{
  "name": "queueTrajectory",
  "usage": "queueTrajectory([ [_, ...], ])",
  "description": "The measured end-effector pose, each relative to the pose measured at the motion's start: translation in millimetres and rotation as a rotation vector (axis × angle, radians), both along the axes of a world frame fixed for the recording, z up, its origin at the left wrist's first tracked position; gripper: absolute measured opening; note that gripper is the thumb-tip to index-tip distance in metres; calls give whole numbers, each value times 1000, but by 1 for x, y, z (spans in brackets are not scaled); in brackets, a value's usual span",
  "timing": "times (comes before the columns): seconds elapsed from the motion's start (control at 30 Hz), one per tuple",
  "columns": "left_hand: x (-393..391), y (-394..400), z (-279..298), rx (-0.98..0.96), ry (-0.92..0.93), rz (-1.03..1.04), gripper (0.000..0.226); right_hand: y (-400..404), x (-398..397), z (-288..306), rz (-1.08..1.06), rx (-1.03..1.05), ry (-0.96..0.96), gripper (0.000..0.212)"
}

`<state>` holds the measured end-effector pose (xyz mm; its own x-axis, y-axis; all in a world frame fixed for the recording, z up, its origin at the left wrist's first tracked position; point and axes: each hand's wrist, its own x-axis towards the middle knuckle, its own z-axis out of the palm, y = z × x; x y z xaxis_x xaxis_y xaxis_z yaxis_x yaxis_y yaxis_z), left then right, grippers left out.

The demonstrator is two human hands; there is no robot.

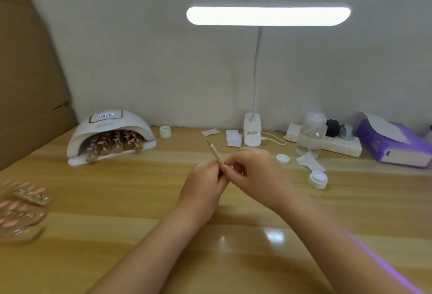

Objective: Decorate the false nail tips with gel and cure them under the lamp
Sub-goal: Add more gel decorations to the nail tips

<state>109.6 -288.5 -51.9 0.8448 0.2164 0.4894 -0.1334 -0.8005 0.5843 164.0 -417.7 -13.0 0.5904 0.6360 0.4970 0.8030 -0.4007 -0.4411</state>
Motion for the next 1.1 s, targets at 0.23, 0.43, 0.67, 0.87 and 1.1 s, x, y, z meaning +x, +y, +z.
queueTrajectory([
  [0.23, -8, 27, 16, -87, 270, -138, 30, 2, 7, -20, -166, 455, 539, 10],
  [0.43, -26, 89, 25, -327, -35, 165, 44, 7, 16, -44, -150, 587, 840, 10],
  [0.67, -16, 163, -1, -247, 144, 607, 23, 14, 14, -55, -128, 601, 844, 10],
  [0.87, 14, 192, -10, -270, 280, 692, 42, 16, 10, -54, -98, 566, 787, 14],
  [1.1, 36, 192, -18, -171, 354, 925, 50, 15, 14, -57, -87, 538, 792, 15],
])
